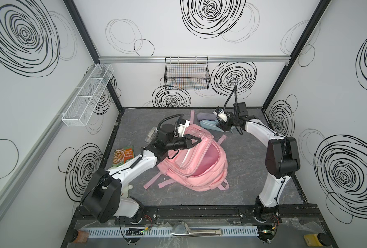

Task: Pack the student bag
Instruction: 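Lower the right gripper onto the light-blue pencil pouch and grasp it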

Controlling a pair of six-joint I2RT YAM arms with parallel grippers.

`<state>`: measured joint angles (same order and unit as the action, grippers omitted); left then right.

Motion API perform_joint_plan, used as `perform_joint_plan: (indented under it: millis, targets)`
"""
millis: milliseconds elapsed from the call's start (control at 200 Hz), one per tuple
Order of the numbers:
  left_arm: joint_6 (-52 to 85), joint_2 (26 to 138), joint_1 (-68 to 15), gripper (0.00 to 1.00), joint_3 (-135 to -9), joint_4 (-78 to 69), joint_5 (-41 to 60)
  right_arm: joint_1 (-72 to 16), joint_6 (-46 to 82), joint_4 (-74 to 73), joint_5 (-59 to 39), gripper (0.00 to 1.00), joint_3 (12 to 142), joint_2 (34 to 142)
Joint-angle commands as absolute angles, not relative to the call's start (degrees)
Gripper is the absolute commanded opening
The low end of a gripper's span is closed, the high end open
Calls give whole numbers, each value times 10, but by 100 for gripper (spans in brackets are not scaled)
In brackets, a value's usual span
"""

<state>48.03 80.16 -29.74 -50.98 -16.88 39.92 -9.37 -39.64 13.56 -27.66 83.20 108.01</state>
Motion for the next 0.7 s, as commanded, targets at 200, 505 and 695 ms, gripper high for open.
perform_joint_plan:
  millis: [200,505,695]
  targets:
    - [471,796,-285,0,-509,-246,430,-104,-407,153,-261,69,912,1205]
    - [468,800,-278,0,-513,-249,426,-125,-403,312,-194,51,1021,1293]
    - [469,808,-267,0,-513,-257,422,-123,-389,316,-197,31,993,1255]
